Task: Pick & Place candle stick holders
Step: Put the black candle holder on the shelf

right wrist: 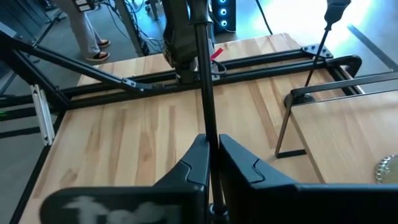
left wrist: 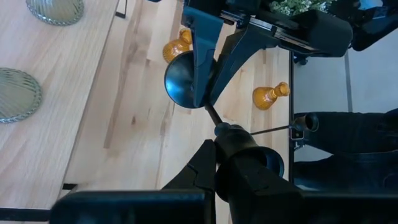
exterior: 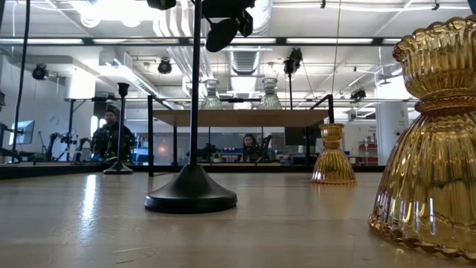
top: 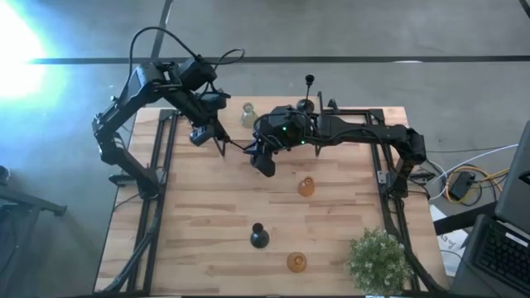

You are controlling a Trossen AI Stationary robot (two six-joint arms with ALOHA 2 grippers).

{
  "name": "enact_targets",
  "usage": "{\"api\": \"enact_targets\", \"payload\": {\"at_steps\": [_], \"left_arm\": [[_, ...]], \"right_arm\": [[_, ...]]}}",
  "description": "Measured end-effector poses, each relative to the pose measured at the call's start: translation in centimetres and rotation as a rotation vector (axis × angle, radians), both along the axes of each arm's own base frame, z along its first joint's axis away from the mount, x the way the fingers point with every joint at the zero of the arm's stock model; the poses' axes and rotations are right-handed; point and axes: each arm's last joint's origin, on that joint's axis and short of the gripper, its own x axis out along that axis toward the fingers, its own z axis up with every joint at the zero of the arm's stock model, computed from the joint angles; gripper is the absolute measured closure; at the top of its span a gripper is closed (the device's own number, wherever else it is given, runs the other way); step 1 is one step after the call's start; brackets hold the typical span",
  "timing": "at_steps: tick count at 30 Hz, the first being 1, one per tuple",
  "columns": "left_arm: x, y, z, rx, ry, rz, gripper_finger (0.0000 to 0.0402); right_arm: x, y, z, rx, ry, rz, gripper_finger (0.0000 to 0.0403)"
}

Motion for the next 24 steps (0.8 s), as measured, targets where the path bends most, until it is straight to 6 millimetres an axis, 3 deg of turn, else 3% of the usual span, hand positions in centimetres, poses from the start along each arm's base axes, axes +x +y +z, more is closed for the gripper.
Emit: {"api": "enact_targets", "payload": {"at_steps": [6, 13, 18, 24], "left_arm": [[0.0, 0.0, 0.0, 0.004, -0.002, -0.001, 0.038], [0.5, 0.3, 1.0, 0.079, -0.128, 0.005, 0.0297], [-0.5, 0.3, 2.1, 0.188, -0.183, 0.067, 0.0254], [-1.8, -0.2, 4.4, 0.297, -0.36, 0.109, 0.0245]], "right_arm": [[0.0, 0.0, 0.0, 0.002, -0.004, -0.002, 0.0392], [0.0, -0.1, 0.2, -0.016, -0.011, -0.045, 0.0394], [-1.0, -0.5, 1.6, -0.064, -0.053, -0.091, 0.0394], [-2.8, -1.0, 4.1, -0.114, -0.125, -0.11, 0.0394]]}}
